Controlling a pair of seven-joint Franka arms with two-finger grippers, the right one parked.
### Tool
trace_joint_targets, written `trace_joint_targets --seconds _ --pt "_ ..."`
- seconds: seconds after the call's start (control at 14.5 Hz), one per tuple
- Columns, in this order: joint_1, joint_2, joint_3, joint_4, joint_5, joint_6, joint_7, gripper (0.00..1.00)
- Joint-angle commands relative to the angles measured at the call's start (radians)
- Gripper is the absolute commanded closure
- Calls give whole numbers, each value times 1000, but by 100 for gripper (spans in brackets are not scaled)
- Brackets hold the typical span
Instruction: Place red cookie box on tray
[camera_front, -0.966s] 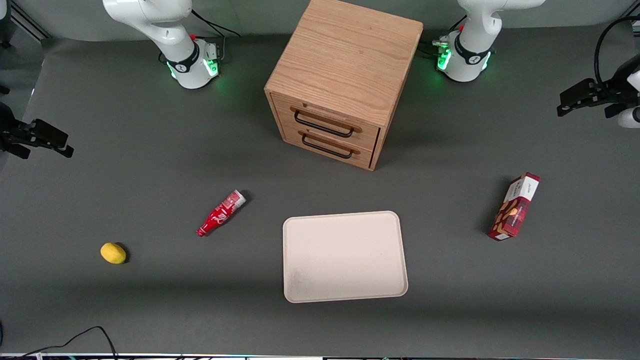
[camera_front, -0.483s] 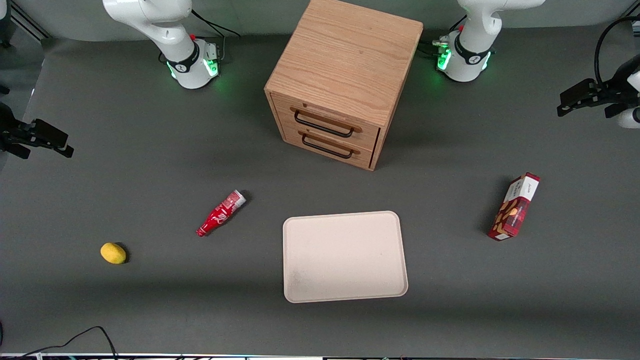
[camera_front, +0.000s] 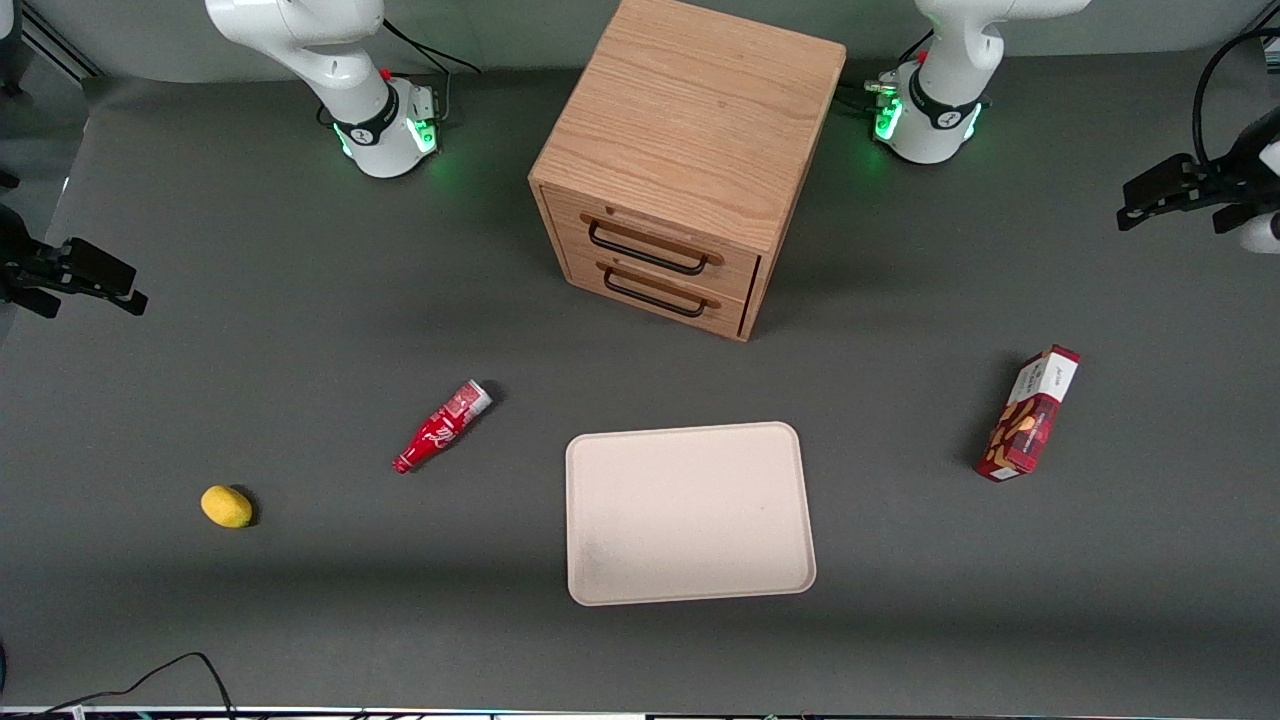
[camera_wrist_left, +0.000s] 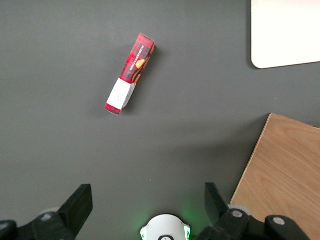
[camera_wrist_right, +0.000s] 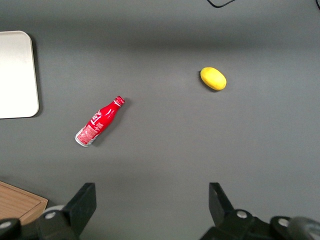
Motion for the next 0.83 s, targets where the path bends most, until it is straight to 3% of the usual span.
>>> trace_joint_targets --seconds 0.0,0.48,0.76 --pt "8 16 14 66 13 -21 36 0" --pt "15 171 98 41 14 60 465 0" --pt "17 259 98 -77 -9 244 543 0"
